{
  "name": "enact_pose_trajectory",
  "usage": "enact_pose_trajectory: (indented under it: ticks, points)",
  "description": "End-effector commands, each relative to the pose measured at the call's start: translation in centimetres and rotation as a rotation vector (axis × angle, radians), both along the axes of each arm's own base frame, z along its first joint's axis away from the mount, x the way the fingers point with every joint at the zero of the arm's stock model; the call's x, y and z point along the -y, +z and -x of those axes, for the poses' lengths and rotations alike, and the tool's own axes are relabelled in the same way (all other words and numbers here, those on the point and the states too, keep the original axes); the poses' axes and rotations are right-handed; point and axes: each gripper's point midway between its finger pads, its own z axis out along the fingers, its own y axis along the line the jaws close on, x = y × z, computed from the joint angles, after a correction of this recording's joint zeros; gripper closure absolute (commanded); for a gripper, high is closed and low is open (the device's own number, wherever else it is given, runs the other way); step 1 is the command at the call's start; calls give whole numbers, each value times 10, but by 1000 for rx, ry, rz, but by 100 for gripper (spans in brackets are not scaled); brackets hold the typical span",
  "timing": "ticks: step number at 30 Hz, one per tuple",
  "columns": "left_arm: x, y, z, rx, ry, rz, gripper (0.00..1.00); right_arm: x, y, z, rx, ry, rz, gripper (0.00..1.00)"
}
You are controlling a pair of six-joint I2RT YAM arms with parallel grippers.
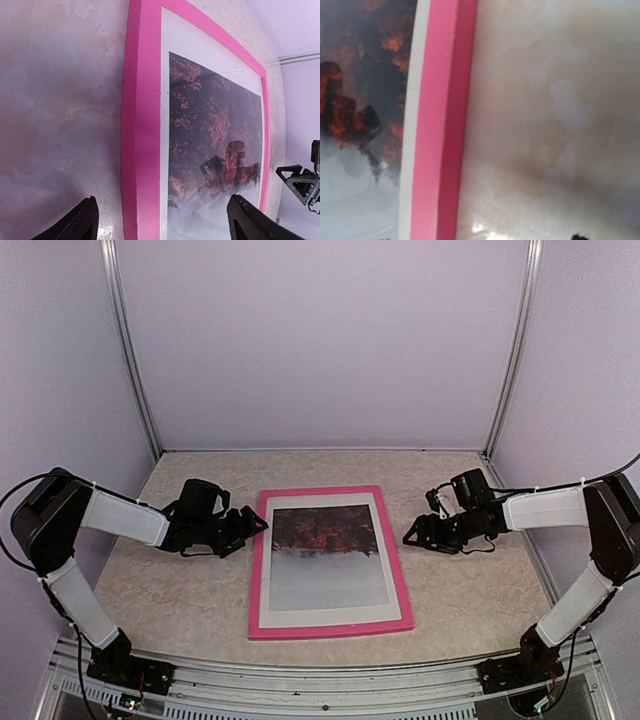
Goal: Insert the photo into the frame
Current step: Place the photo frame at the center of the board, then reset both arms
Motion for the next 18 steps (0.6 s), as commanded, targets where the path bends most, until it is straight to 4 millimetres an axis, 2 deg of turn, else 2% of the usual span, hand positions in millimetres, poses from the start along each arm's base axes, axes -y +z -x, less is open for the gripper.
enact_pose_trajectory:
  ticks: [1,11,13,18]
  points:
    - [-19,9,-4,59,29,-82,12,1,0,1,18,5,32,23]
    - [-35,24,-8,135,46,-212,12,4,1,0,59,2,110,23]
    - [-41,32,-9,176,60,-282,11,3,9,-2,102,3,135,22]
    - [-55,79,-9,339,113,-451,7,9,37,-7,252,-4,248,21]
